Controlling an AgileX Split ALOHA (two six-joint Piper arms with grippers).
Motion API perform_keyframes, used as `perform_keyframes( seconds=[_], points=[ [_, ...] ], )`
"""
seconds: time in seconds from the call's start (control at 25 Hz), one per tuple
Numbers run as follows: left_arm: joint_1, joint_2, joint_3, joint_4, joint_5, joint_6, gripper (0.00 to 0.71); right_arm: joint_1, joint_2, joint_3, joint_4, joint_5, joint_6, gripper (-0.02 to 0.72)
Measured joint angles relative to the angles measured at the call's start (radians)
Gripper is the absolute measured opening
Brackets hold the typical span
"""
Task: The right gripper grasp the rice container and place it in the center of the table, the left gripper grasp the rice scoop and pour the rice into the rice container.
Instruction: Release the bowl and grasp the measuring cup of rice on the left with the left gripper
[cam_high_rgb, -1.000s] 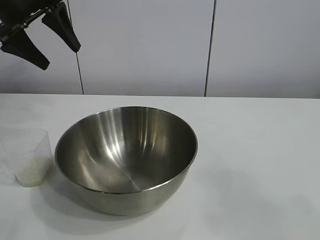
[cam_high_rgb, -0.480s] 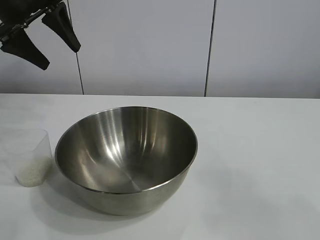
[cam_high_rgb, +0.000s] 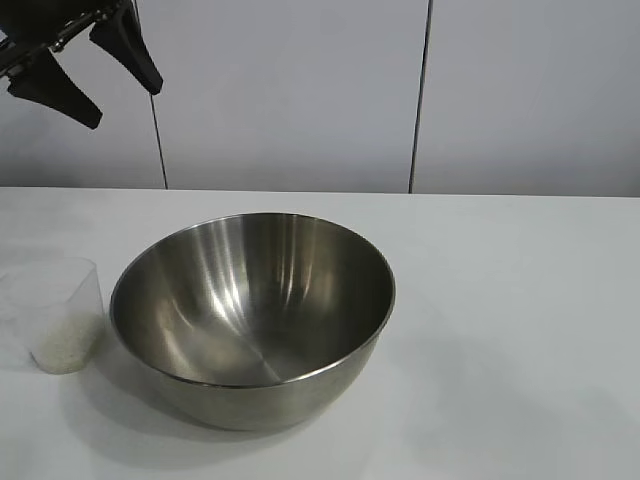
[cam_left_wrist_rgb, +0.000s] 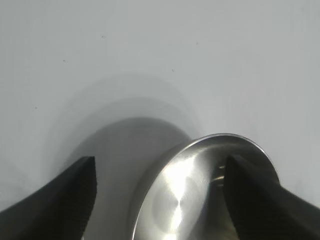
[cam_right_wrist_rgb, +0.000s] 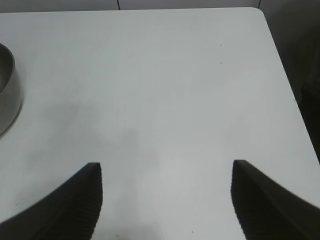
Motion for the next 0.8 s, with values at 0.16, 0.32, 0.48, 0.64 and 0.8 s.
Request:
perform_keyframes(
  seconds=[0.16, 0.32, 0.48, 0.64, 0.8],
  points=[
    [0.001, -0.04, 0.0, 0.083, 0.008, 0.086, 0.616, 0.0, 0.0, 0.0, 0.0, 0.0, 0.0, 0.495],
    [0.004, -0.132, 0.002, 0.252, 0.001, 0.125, 0.627, 0.0, 0.0, 0.0, 0.0, 0.0, 0.0, 0.495],
    [0.021, -0.24, 0.005, 0.338, -0.045, 0.126, 0.629, 0.0, 0.0, 0.0, 0.0, 0.0, 0.0, 0.495],
    [0.039, -0.371, 0.091, 0.337, -0.125, 0.139, 0.629, 0.0, 0.0, 0.0, 0.0, 0.0, 0.0, 0.495],
    [0.039, -0.55, 0.321, 0.331, -0.292, 0.149, 0.629, 0.0, 0.0, 0.0, 0.0, 0.0, 0.0, 0.495]
  ],
)
